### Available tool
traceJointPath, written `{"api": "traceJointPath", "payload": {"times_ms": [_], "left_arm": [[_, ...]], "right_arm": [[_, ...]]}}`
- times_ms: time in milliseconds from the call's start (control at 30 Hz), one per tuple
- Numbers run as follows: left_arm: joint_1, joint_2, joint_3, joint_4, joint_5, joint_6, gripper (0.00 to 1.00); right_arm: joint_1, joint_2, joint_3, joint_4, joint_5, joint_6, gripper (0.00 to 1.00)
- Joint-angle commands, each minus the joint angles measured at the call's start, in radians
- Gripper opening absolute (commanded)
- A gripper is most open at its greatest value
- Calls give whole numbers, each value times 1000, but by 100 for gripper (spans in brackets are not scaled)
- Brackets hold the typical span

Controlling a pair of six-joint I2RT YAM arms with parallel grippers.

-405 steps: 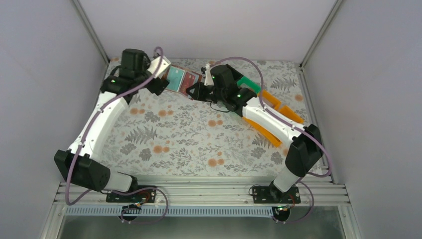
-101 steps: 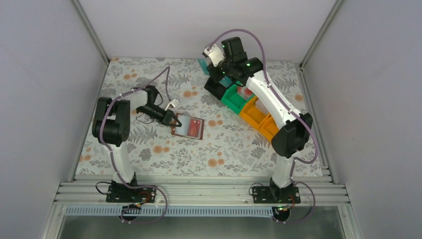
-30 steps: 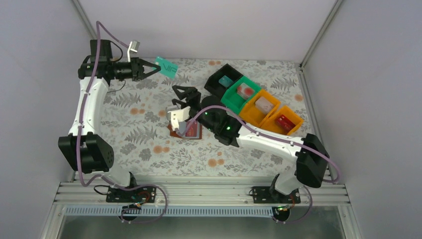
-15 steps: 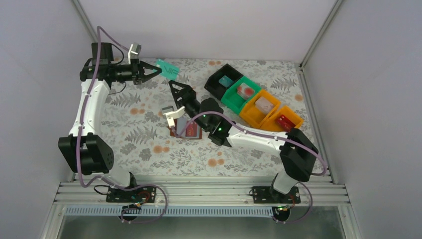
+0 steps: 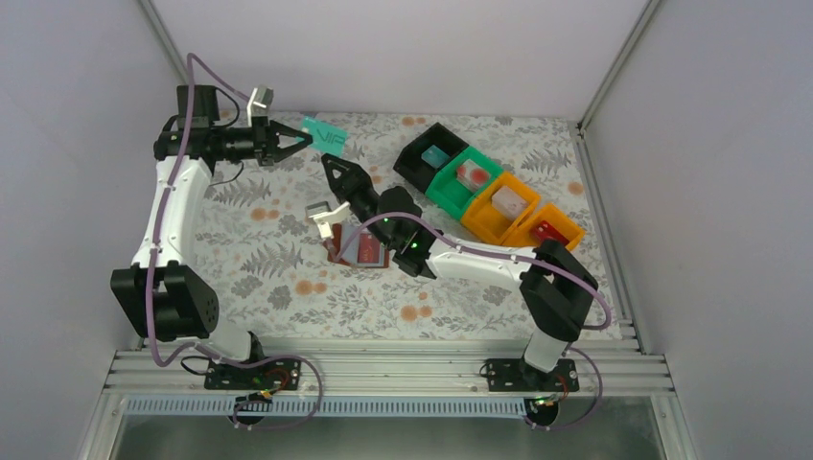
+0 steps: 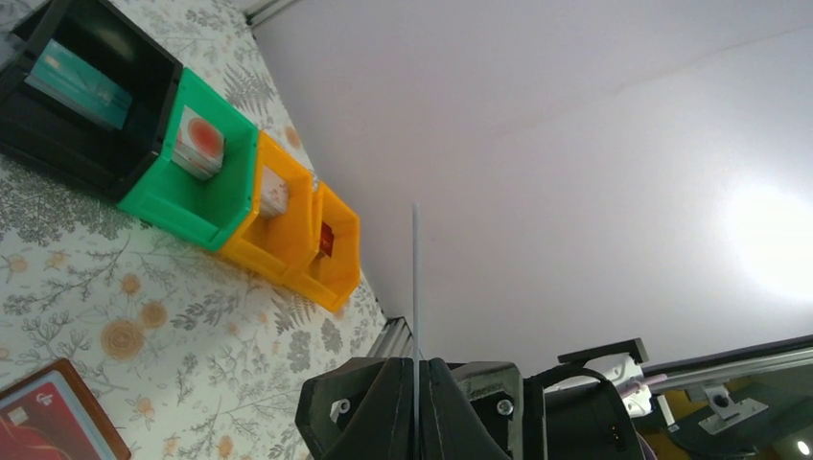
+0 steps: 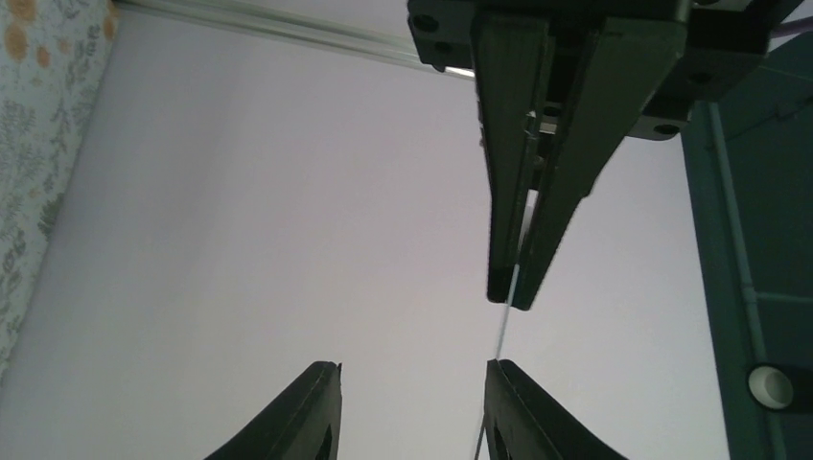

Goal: Take the credit cards out of the card holder

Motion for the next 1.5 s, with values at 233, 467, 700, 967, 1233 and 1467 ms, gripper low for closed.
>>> {"api": "traceJointPath", "payload": {"times_ms": [233,467,700,967,1233,1467], "left_arm": [[-8,-4,-27,11,12,-22,3],[-25,-21,-30,15,17,-17,2],[-28,-18,-40,18,17,-19,2],[-30,-11,-42,19,21,-17,2],[3,28,-46,12,-107,50,100],[72,107,-66,-10,-221,196,100]], "right_arm": [[10,-59,-37,126,-32,-69,45],[-14,-9,51,114,8,-50,37],[-16,16,90,102,27,-44,13],[-17,2,104,56,59,2,4],[-133,-3,401,-618,71,596,4],[-405,75,487,-946,-106,988,4]]}}
